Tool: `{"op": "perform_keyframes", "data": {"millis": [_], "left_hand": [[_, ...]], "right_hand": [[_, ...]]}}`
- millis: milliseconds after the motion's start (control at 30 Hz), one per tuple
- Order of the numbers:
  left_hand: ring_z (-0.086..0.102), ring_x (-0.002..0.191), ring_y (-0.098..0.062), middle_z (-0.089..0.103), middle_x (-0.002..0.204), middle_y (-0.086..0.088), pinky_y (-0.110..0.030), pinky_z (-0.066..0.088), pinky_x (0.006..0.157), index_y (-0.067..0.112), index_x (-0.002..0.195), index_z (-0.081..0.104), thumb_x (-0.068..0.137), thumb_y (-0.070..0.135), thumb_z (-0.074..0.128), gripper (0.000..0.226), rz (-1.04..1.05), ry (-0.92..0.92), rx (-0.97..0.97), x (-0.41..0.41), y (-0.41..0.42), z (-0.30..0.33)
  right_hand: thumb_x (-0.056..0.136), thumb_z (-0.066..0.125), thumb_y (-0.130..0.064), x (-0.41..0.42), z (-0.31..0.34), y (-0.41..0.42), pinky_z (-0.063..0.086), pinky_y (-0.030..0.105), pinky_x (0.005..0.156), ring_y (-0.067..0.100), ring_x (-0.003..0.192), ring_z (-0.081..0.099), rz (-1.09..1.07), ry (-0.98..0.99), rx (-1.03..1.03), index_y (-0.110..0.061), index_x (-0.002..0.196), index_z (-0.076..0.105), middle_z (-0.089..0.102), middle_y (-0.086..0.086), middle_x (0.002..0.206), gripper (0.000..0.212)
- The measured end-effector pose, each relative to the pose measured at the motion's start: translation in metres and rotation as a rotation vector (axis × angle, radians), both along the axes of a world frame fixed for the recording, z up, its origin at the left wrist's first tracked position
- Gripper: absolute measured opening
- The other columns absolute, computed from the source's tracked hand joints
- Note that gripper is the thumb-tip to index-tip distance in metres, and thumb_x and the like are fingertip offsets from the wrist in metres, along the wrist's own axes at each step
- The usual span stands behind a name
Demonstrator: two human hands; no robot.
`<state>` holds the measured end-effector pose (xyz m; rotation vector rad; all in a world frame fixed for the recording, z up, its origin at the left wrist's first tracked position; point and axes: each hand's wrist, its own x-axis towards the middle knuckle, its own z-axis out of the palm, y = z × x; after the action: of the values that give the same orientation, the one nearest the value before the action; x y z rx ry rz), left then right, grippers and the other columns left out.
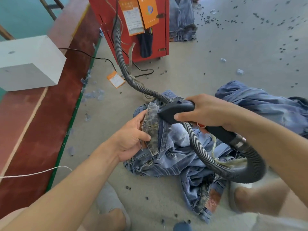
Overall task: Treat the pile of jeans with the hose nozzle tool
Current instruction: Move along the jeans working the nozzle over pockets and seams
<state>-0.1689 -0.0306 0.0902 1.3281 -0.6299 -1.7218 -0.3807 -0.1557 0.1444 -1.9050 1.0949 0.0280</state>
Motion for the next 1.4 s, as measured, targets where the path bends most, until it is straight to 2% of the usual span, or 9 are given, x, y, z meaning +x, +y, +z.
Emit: {"op": "perform_keyframes", "data": {"millis": [133,367,500,667,767,900,1000,1200,1400], "left_hand": [[0.069,0.107,-0.028,0.068,0.134,-0.013,-0.037,0.058,0.076,0.031,0.157,0.039,0.083,-0.037,0.035,0.101,-0.078,-0.034,-0.008,-0.001,0.003,-0.001],[0.059,0.129,-0.041,0.063,0.140,-0.018,-0.051,0.049,0.098,0.023,0.154,0.044,0.081,-0.038,0.036,0.096,-0.058,-0.001,-0.017,-0.002,0.005,-0.006],[0.068,0.116,-0.031,0.069,0.132,-0.016,-0.041,0.059,0.087,0.025,0.150,0.050,0.075,-0.035,0.042,0.096,-0.101,0.033,-0.024,-0.002,0.007,-0.008],[0.073,0.105,-0.022,0.073,0.125,-0.010,-0.031,0.060,0.073,0.027,0.144,0.056,0.066,-0.026,0.048,0.095,-0.080,0.068,-0.023,-0.002,0.009,-0.011],[0.070,0.109,-0.027,0.068,0.131,-0.014,-0.037,0.059,0.080,0.027,0.149,0.053,0.068,-0.027,0.048,0.098,-0.094,0.112,-0.024,0.000,0.009,-0.012],[0.065,0.115,-0.033,0.065,0.137,-0.016,-0.047,0.048,0.096,0.025,0.152,0.049,0.065,-0.026,0.049,0.101,-0.099,0.113,0.010,-0.002,0.010,-0.014],[0.068,0.113,-0.033,0.066,0.136,-0.018,-0.045,0.054,0.092,0.025,0.153,0.048,0.068,-0.029,0.046,0.100,-0.082,0.132,0.034,-0.002,0.010,-0.016],[0.070,0.111,-0.033,0.068,0.131,-0.018,-0.046,0.054,0.093,0.025,0.145,0.058,0.069,-0.029,0.046,0.094,-0.047,0.189,0.028,0.004,0.006,-0.014],[0.069,0.115,-0.033,0.066,0.135,-0.019,-0.048,0.047,0.102,0.024,0.150,0.052,0.070,-0.029,0.046,0.096,-0.065,0.157,0.035,-0.001,0.008,-0.016]], "right_hand": [[0.087,0.079,-0.043,-0.011,0.002,-0.011,0.055,0.031,0.050,0.019,0.047,0.058,-0.114,-0.052,0.063,-0.024,0.089,0.070,0.064,0.004,0.062,0.021],[0.088,0.079,-0.043,-0.014,0.004,-0.008,0.052,0.029,0.050,0.017,0.049,0.056,0.024,-0.047,0.263,-0.031,0.089,0.072,0.065,0.004,0.066,0.014],[0.091,0.077,-0.039,-0.011,-0.001,-0.014,0.050,0.028,0.048,0.018,0.048,0.055,-0.105,-0.091,0.186,-0.018,0.099,0.070,0.064,0.006,0.064,0.024],[0.087,0.081,-0.043,-0.027,0.006,-0.033,0.050,0.029,0.049,0.020,0.052,0.054,-0.026,-0.047,0.316,-0.027,0.091,0.074,0.066,0.008,0.071,0.018],[0.088,0.081,-0.040,-0.023,-0.002,-0.027,0.049,0.028,0.048,0.021,0.053,0.053,0.050,-0.056,0.392,-0.022,0.099,0.073,0.065,0.013,0.077,0.023],[0.091,0.077,-0.038,-0.013,-0.019,-0.024,0.048,0.027,0.047,0.017,0.049,0.051,-0.113,-0.169,0.376,-0.019,0.104,0.071,0.062,0.008,0.071,0.024],[0.092,0.077,-0.037,-0.018,-0.019,-0.033,0.049,0.027,0.046,0.016,0.049,0.052,-0.167,-0.191,0.382,-0.018,0.108,0.070,0.063,0.006,0.070,0.026],[0.090,0.080,-0.040,-0.027,-0.005,-0.034,0.050,0.029,0.048,0.021,0.055,0.056,0.111,-0.096,0.378,-0.025,0.097,0.073,0.066,0.011,0.077,0.018],[0.093,0.076,-0.037,-0.016,-0.017,-0.030,0.050,0.027,0.047,0.016,0.050,0.054,-0.101,-0.190,0.303,-0.020,0.103,0.071,0.064,0.006,0.070,0.020]]}}
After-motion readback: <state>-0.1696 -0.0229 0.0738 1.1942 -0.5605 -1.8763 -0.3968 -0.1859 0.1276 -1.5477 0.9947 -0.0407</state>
